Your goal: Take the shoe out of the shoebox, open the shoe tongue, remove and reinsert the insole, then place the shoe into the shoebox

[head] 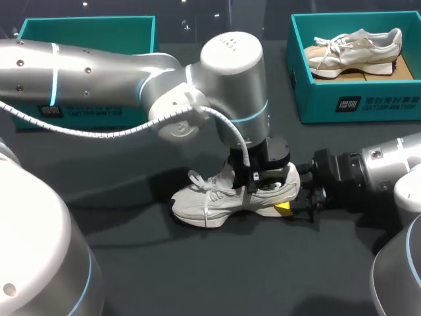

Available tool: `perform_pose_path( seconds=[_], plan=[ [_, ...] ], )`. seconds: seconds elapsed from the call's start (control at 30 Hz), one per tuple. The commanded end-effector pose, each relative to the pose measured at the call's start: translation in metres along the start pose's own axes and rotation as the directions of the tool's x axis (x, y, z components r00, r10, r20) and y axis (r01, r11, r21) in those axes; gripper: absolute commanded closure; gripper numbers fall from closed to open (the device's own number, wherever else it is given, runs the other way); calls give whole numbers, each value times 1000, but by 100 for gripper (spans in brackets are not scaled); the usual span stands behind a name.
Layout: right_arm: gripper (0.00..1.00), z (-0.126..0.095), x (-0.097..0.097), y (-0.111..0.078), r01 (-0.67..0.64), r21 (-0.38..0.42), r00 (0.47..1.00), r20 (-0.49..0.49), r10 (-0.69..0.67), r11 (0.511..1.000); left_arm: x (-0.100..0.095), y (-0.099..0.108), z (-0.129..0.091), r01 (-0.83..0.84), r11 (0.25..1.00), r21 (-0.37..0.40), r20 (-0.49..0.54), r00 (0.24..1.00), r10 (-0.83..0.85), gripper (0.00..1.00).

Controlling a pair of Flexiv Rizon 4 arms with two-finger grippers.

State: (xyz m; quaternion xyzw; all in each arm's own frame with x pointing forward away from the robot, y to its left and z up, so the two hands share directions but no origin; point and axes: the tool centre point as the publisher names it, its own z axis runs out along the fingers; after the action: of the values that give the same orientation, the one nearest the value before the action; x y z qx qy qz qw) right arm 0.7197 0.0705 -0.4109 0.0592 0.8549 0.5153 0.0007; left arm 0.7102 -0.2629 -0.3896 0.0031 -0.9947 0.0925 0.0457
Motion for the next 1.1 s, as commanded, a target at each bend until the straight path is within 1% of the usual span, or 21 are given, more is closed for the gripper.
perform_pose_path(
  seconds=[0.03,0.17,0.57,0.77,1.1],
  plan=[
    [100,2,2,0,0,4,1000,-1,0,1000,-13,10,-7,6,999,49,-75,997,-3,100],
    [100,2,2,0,0,4,1000,-1,0,1000,-12,11,-13,17,996,84,-122,993,-6,100],
    [100,2,2,0,0,4,1000,-1,0,1000,-1,13,-32,25,979,203,-204,979,17,100],
    [100,2,2,0,0,4,1000,-1,0,1000,-2,13,-38,41,971,236,-225,974,14,100],
    [100,2,2,0,0,4,1000,-1,0,1000,2,17,-52,30,949,314,-260,964,55,100]
  ],
)
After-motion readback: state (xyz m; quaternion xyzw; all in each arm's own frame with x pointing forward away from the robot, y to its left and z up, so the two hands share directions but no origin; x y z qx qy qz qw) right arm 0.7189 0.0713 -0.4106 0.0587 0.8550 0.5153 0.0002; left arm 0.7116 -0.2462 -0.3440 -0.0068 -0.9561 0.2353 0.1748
